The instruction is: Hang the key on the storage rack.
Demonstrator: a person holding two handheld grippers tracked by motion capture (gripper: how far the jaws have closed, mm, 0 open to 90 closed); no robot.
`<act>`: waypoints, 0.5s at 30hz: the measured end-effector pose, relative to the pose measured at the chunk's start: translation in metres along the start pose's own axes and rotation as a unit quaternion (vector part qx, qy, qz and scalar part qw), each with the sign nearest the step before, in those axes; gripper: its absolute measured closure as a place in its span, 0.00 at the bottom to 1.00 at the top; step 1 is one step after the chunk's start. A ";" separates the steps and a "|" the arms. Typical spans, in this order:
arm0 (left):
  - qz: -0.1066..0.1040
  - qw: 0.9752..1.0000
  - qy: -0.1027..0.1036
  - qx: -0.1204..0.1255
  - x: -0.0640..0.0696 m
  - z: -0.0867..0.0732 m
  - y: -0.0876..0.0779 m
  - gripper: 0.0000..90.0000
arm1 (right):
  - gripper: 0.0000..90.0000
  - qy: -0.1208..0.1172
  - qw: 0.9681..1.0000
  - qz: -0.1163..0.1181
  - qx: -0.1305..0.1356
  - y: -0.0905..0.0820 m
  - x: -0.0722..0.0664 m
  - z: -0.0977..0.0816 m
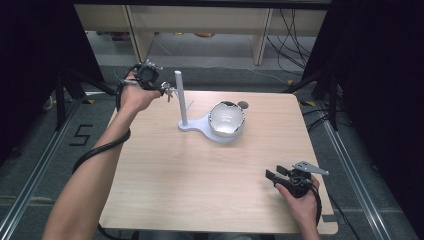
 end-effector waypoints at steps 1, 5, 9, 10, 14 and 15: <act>0.000 1.000 0.000 0.002 0.000 0.000 0.000 0.89 | 0.47 0.000 1.000 0.000 0.000 0.000 0.000 0.000; 0.004 1.000 0.001 0.002 -0.002 0.000 0.001 0.89 | 0.47 0.000 1.000 0.000 -0.001 0.000 0.000 0.000; 0.004 1.000 -0.007 0.010 -0.003 0.000 -0.003 0.89 | 0.47 0.003 1.000 -0.002 0.000 0.001 0.000 0.000; 0.005 1.000 -0.005 0.014 -0.004 0.001 -0.004 0.88 | 0.47 0.019 1.000 0.002 -0.004 0.001 -0.002 -0.001; 0.006 1.000 -0.005 0.025 -0.004 0.001 -0.010 0.87 | 0.47 0.003 1.000 0.000 -0.001 0.000 0.000 0.000; 0.007 1.000 -0.006 0.027 -0.005 0.000 -0.011 0.86 | 0.47 0.002 1.000 0.000 -0.001 0.000 0.000 0.000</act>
Point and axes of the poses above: each handheld gripper's, and its own axes: y roughly forward along the jaws, z roughly out of its top, x roughly to its right, the point moved 10 cm from there along y, roughly forward along the jaws, and after that the axes turned 6 degrees about -z, right-handed, at the moved point
